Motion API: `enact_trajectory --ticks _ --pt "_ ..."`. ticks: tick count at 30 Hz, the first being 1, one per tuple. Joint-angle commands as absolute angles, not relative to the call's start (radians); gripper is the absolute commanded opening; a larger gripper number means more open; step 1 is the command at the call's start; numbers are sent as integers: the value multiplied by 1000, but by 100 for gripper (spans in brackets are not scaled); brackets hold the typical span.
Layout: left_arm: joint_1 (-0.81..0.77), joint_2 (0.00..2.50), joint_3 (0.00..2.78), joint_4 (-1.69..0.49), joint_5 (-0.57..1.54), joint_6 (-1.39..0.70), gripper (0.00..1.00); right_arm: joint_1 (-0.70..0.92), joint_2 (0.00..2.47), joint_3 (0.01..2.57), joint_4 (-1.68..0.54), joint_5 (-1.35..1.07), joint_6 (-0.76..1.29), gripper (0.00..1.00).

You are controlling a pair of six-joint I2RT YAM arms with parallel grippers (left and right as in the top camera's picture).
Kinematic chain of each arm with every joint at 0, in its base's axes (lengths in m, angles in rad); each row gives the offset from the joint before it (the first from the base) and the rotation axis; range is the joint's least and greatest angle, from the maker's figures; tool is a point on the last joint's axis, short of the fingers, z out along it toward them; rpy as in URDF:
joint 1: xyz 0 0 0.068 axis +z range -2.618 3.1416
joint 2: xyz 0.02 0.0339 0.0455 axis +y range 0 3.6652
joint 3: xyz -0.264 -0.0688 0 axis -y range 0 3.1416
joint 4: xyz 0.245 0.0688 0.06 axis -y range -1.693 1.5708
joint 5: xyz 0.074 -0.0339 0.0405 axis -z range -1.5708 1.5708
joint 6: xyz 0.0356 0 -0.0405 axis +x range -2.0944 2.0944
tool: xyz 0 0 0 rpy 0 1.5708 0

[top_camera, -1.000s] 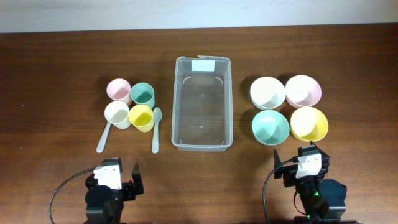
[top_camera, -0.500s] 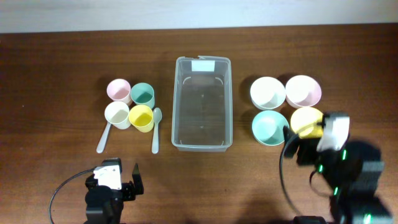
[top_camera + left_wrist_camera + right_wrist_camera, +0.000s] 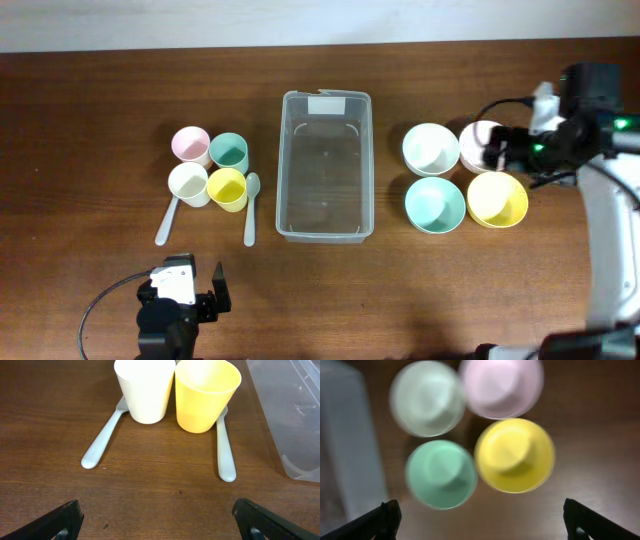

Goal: Pack container
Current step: 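Move the right gripper to the yellow bowl and grasp its rim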

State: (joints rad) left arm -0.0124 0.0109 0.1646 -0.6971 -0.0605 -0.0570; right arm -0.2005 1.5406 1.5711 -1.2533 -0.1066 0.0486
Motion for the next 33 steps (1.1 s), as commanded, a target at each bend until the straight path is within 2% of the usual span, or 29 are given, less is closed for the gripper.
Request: enact_trajectory --ticks 1,5,7,13,16,19,26,28,30,33 --pt "-8 6 161 -696 -68 -52 100 -360 1630 1594 -1256 -228 -36 99" --pt "-8 6 161 -696 -68 -52 100 -470 1737 1593 -1257 -280 -75 100" --pt "-8 6 161 -696 -68 -52 100 -500 1794 1592 -1262 -280 -75 94" --pt "-8 6 161 -696 -68 -52 100 -517 1942 1541 -1233 -269 -75 91" --pt "-8 6 161 -696 -68 -52 100 -517 1967 1522 -1207 -203 -75 84" --pt "-8 6 161 -696 -68 -52 100 -517 1971 1453 -1127 -165 -74 75" --pt "-8 6 161 -696 -68 -52 100 -501 1972 1261 -909 -233 -71 72" --pt "-8 6 161 -696 -68 -52 100 -501 1972 1234 -871 -248 -70 63" --pt "-8 6 161 -696 -68 -52 99 -505 1972 1227 -861 -252 -70 45" --pt "-8 6 161 -696 -68 -52 100 -506 1972 1227 -861 -252 -70 37"
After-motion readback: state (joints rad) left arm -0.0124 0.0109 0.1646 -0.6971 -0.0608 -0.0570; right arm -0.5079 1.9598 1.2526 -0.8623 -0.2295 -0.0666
